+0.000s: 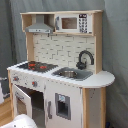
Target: Play with the kitchen
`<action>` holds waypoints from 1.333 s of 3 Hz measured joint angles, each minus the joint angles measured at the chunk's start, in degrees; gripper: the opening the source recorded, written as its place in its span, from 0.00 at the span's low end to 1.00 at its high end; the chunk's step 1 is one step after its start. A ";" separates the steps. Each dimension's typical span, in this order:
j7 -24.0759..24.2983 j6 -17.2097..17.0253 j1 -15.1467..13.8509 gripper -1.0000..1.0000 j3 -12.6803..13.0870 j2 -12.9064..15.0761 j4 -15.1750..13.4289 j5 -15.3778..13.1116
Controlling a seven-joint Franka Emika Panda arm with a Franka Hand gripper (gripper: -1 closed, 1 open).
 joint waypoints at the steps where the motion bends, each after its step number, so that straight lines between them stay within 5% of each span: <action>1: -6.89 0.67 0.14 1.00 -2.16 0.66 -0.02 -0.08; 4: -26.29 0.90 0.15 1.00 -6.60 2.78 -0.85 0.40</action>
